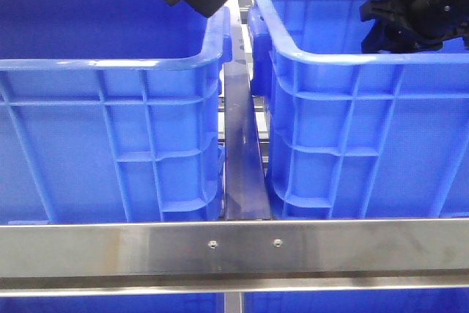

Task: Pick red and yellow buttons and place in box
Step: 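Lower the red button into the empty bin and open the right gripper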

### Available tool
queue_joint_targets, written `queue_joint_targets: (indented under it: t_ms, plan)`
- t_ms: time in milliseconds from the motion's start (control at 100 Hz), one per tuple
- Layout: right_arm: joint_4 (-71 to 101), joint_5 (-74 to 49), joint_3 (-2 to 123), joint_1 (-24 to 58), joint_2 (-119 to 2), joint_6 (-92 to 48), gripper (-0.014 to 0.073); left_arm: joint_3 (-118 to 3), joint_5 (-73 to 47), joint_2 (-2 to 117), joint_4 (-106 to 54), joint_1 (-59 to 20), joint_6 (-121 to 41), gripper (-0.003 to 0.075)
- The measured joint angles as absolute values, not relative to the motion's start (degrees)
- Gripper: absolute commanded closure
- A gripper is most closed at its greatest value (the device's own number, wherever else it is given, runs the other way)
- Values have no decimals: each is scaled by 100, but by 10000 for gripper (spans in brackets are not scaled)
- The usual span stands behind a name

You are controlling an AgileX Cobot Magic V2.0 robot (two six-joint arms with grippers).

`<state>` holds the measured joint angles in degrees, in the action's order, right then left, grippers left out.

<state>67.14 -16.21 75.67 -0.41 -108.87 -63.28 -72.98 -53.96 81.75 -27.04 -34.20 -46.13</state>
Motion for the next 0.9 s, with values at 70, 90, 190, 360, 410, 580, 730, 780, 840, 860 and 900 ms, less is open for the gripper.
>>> queue_joint_targets:
  t_ms: [70,90,190,360,410,580,730,780,840,860,900]
  plan:
    - [6722,-1621,7567,-41,-10887,-6328,172,-7298,-5396,8175,-2704,-3420,-4613,82]
    - [6722,-1621,7567,-41,-10887,-6328,118,-7298,-5396,8175,-2704,-3420,-4613,82]
    - [6779,-1621,7571,-41,-10887,-6328,1,-7298,-5396,8175,-2704,-3420,-4613,82]
    - [6955,-1652,7571,-41,-10860,-6342,1,-7298,-5396,8175,-2704,-3420,-4613,82]
    - [6969,-1723,7571,-41,-10794,-6342,2,-7298,-5396,8175,-2704,-3420,-4613,82]
    - [6983,-2050,7571,-41,-10384,-6342,8,-7298,-5396,8175,-2704,-3420,-4613,82]
    - [6983,-2144,7315,-41,-9893,-6355,158,-7298,-5396,8175,-2704,-3420,-4613,82]
    - [6983,-2152,7169,-41,-9723,-6355,217,-7298,-5396,8175,-2704,-3420,-4613,82]
    - [6983,-2165,6972,-41,-9509,-6355,256,-7298,-5396,8175,-2704,-3420,-4613,82]
    - [6983,-2181,6907,-41,-9435,-6355,260,-7298,-5396,8175,-2696,-3420,-4613,82]
    - [6983,-2202,6784,-41,-9316,-6355,262,-7298,-5396,8175,-2696,-3392,-4568,82]
